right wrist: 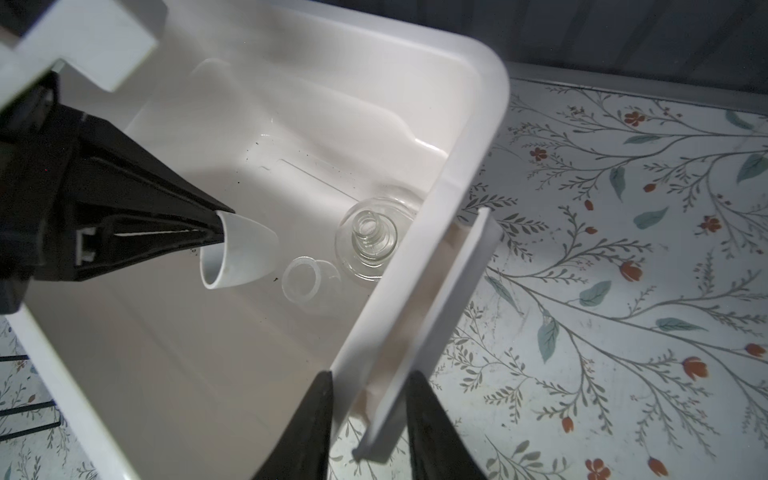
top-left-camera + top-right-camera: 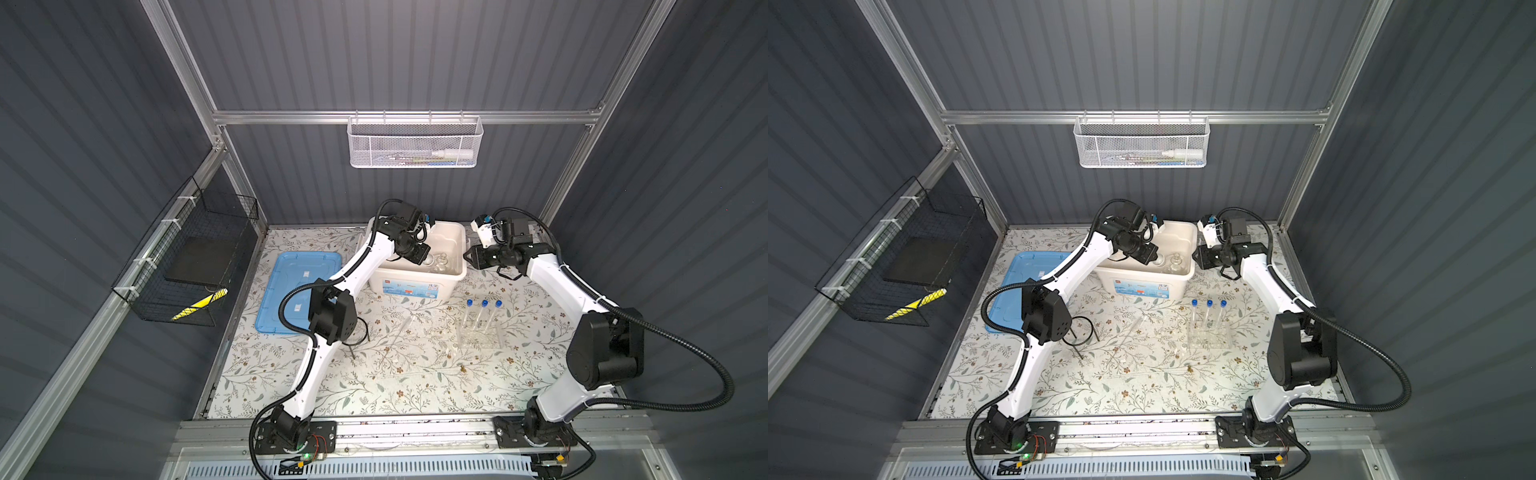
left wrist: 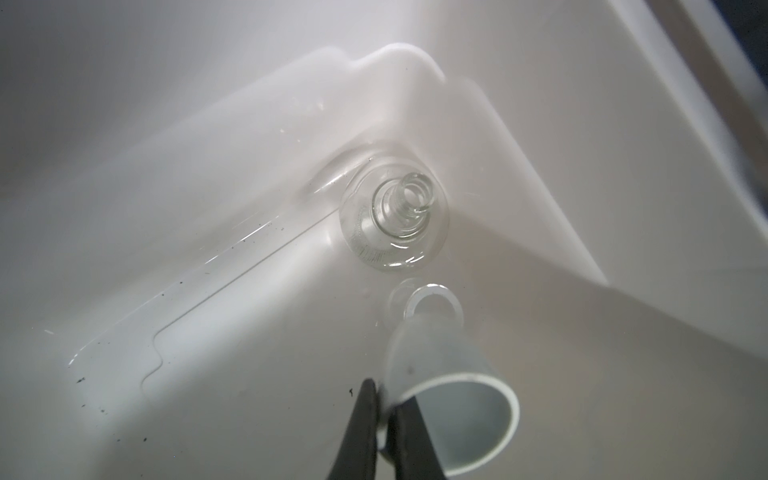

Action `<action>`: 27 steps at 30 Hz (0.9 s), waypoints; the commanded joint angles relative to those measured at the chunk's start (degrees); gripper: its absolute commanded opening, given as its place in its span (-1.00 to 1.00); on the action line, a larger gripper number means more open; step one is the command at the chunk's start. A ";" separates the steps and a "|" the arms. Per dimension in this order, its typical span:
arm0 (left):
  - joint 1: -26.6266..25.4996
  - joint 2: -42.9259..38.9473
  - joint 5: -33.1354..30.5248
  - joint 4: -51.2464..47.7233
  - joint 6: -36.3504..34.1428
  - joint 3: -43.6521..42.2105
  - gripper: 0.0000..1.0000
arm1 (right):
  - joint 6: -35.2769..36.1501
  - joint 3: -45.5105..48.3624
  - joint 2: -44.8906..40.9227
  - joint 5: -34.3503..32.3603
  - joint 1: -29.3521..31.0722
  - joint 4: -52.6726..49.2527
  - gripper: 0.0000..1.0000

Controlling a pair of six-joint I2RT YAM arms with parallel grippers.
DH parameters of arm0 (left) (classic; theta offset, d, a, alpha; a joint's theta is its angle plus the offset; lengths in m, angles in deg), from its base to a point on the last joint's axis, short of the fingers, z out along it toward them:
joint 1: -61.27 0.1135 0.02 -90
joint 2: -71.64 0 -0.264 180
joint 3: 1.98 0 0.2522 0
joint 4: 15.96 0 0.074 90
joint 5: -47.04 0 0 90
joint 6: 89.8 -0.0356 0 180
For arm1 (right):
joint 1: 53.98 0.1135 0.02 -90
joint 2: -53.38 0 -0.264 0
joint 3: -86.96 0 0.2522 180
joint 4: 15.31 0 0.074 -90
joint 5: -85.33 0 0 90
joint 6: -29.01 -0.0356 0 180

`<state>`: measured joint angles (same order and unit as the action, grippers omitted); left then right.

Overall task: Organize the chemistry lab equipment
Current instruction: 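Lower the crucible into the bin and open the left gripper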

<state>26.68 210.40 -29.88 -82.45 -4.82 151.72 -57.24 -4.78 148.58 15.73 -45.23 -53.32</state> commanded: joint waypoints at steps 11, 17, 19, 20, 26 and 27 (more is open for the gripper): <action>-0.30 7.19 -4.54 0.04 0.00 5.60 -0.84 | 0.13 1.06 0.23 0.08 0.56 -0.95 -0.25; -0.22 6.26 -4.38 2.41 1.44 5.54 -0.84 | -0.13 1.21 0.08 -0.01 0.56 -0.98 -0.25; -0.22 5.01 -4.27 3.84 1.89 4.71 -0.83 | -0.08 1.29 -0.11 -0.10 0.56 -1.00 -0.25; -0.22 4.46 -4.22 4.56 2.03 4.22 -0.83 | -0.14 1.33 -0.11 -0.18 0.56 -1.02 -0.25; 0.11 4.84 -5.15 3.51 2.45 5.29 -0.83 | -0.24 1.76 -0.17 -0.36 0.56 -1.04 -0.24; 0.22 5.03 -5.46 3.03 2.63 5.35 -0.83 | -0.30 1.86 -0.13 -0.39 0.56 -1.00 -0.25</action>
<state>26.75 217.37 -34.60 -78.51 -3.42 155.39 -57.50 -4.36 148.56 15.49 -45.10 -52.75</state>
